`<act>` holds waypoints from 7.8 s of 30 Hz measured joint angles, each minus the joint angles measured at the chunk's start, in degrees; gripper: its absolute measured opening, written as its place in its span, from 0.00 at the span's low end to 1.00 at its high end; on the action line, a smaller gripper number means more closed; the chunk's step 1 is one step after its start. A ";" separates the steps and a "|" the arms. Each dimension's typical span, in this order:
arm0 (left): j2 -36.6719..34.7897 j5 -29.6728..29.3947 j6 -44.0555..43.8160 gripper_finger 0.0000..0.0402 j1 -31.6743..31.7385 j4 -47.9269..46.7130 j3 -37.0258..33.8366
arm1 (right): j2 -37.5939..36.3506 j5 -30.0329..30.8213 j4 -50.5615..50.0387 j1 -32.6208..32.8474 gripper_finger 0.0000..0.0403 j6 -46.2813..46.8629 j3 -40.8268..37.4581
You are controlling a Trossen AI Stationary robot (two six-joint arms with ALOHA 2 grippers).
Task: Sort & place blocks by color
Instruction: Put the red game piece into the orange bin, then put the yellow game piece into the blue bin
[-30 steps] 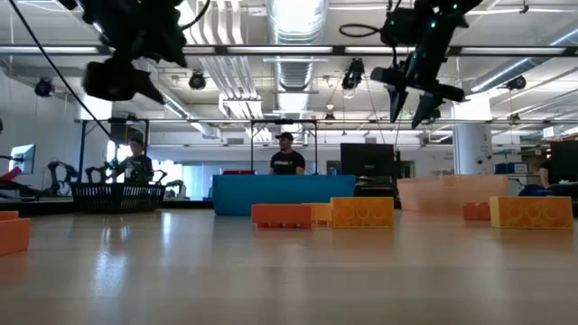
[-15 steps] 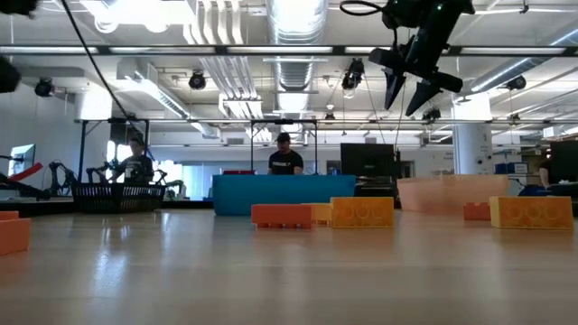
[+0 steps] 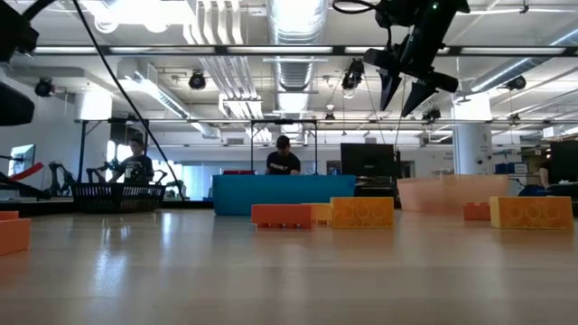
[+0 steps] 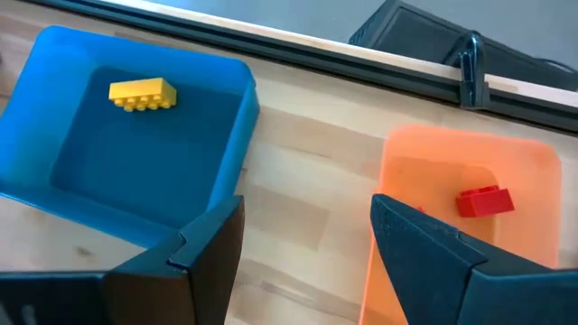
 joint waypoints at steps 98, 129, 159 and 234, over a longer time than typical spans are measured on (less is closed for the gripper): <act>-37.79 -47.37 -8.86 0.29 16.31 18.16 3.00 | 0.53 -4.51 57.91 29.20 0.57 -51.95 2.98; -31.21 -15.69 15.63 0.29 33.70 62.38 1.19 | 19.92 -5.75 29.41 33.99 0.68 -60.42 41.31; -26.19 -15.19 36.66 0.29 38.10 66.35 2.17 | 26.63 -11.13 7.69 34.83 0.78 -31.08 57.05; -29.46 -19.32 19.80 0.51 38.01 47.15 -1.41 | 20.27 -6.66 -31.59 -8.85 0.62 -9.70 13.91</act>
